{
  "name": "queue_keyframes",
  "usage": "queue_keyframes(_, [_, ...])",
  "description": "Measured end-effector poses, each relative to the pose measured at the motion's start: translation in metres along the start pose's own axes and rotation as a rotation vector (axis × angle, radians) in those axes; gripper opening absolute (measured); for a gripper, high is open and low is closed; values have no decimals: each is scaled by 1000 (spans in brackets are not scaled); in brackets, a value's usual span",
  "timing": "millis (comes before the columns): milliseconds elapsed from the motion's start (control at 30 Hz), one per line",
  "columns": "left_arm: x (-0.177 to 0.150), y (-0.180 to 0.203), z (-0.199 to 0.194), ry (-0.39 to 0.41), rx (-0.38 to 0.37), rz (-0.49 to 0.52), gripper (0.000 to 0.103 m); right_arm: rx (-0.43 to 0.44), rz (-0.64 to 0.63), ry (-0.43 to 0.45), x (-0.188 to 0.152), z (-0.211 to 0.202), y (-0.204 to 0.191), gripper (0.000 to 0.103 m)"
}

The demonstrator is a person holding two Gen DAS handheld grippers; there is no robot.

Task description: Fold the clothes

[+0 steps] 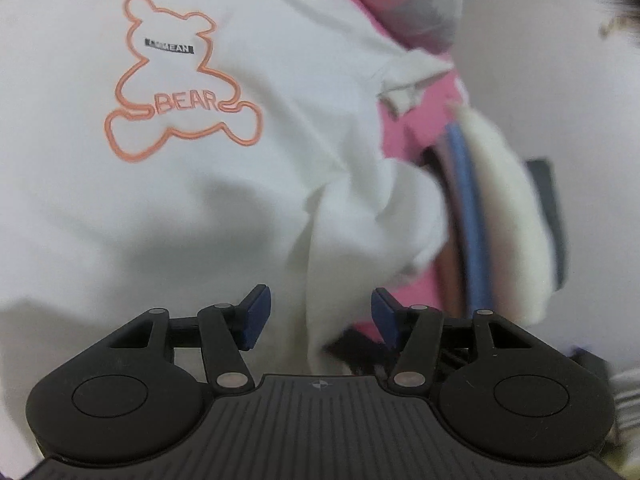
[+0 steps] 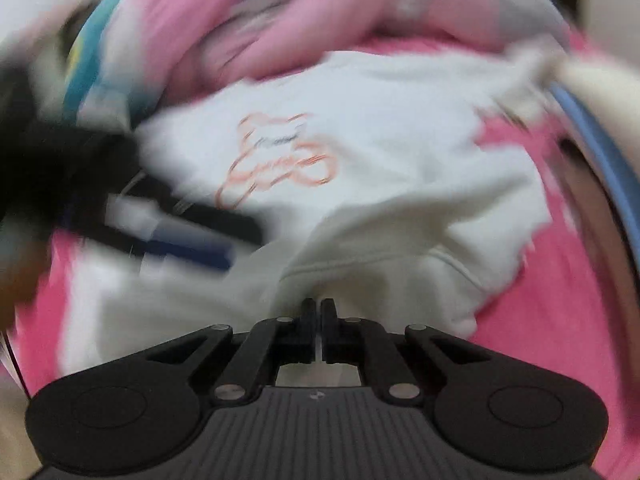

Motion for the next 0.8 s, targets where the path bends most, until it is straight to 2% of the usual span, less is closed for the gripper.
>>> queue_keyframes(33, [3, 0, 8, -14, 18, 27, 56, -23, -43, -5, -2, 1, -7, 5])
queue_keyframes(133, [9, 0, 29, -45, 66, 78, 55, -26, -44, 24, -7, -15, -11, 9])
queue_keyframes(233, [13, -4, 44, -63, 100, 79, 55, -26, 51, 93, -12, -40, 5, 13])
queue_keyframes(267, [14, -5, 47, -63, 105, 73, 55, -56, 79, 110, -16, -45, 14, 13])
queue_keyframes(333, [16, -8, 48, -52, 97, 56, 55, -173, 81, 113, -25, -42, 30, 13])
queue_keyframes(433, [17, -16, 48, -35, 76, 8, 55, -281, -9, 78, -33, -19, 44, 14])
queue_keyframes(500, [16, -21, 48, -23, 57, -33, 55, -303, -118, 62, -38, -1, 43, 31])
queue_keyframes(533, [16, -23, 47, -16, 48, -52, 55, -317, -185, 61, -39, 8, 39, 43])
queue_keyframes(567, [15, -24, 46, -9, 43, -64, 55, -338, -247, 73, -41, 13, 36, 49])
queue_keyframes(667, [10, -26, 43, 10, 38, -81, 55, -395, -402, 123, -47, 24, 27, 54])
queue_keyframes(800, [6, -27, 40, 33, 40, -100, 55, -410, -453, 181, -40, 28, 26, 53])
Point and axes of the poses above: each gripper's, at about its wrist camera, not at the fingertips, and z roughly the way its jaws point, y to its right, x to its top, the point moved 4 cm from there along z, roughly the way its jaws point, and after that the axes turned 7 degrees about -y, right-handed, at the moved point
